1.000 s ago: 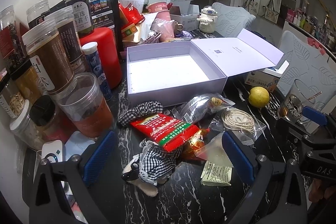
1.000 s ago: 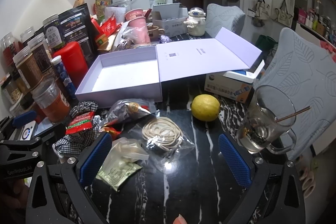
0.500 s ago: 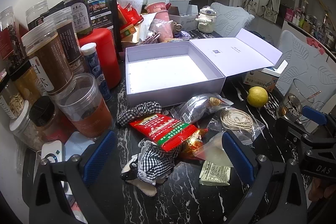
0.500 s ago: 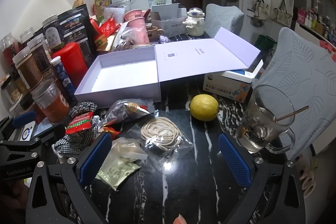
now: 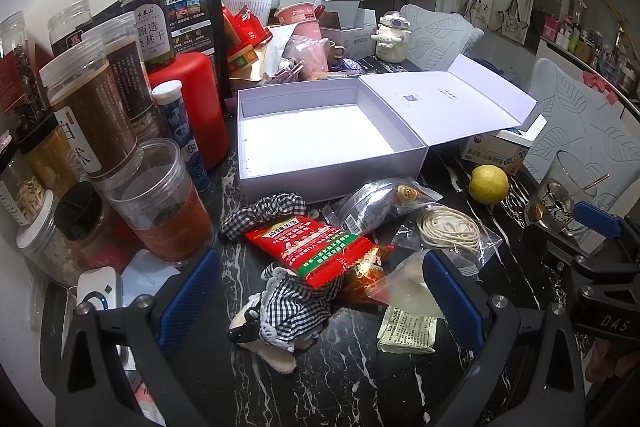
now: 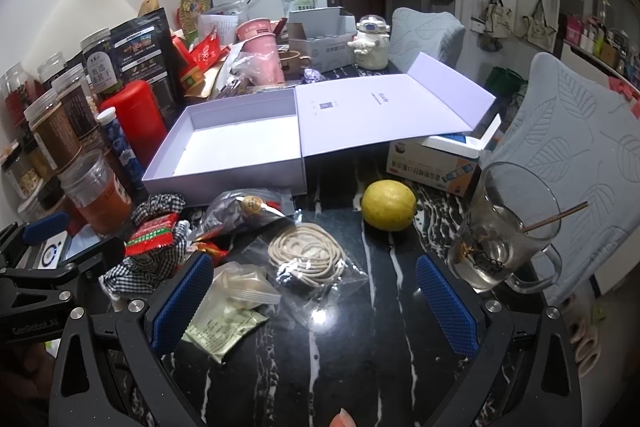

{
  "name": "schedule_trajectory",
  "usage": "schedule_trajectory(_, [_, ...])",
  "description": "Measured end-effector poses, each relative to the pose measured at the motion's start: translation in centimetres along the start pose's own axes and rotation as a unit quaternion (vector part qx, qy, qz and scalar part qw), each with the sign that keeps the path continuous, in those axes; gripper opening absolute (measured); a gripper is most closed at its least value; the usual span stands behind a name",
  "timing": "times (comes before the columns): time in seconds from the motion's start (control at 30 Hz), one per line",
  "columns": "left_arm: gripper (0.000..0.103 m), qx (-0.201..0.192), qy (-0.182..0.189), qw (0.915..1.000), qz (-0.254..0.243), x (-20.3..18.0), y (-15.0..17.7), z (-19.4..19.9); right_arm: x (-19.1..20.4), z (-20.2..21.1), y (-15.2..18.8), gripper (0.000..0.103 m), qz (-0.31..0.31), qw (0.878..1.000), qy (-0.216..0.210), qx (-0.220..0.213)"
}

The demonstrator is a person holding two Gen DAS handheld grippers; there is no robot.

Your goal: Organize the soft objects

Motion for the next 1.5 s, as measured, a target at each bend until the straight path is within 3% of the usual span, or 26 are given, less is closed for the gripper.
schedule_trajectory(0.97, [0.103, -0.008, 0.007, 0.9999, 0.011, 0.8, 1.3, 1.3, 0.6, 1.3, 1.1, 0.103, 0.003, 1.000, -0.013, -0.007])
schedule_trajectory(1.5, [0.103, 0.043, 0.023, 0.9979, 0.041, 3.2, 5.1, -1.4, 1.8, -1.3, 3.9, 0.103, 0.017, 0.998, -0.059, 0.030])
Point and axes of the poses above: each gripper's, at about its wrist camera, not at the fingertips, and z roughly against the way its jaws point, x to its left, y to its underside, the point moved 2 cm from there along -z, roughly the way its jaws point, and after that the axes turned 8 degrees about x, right-handed, at the moved point
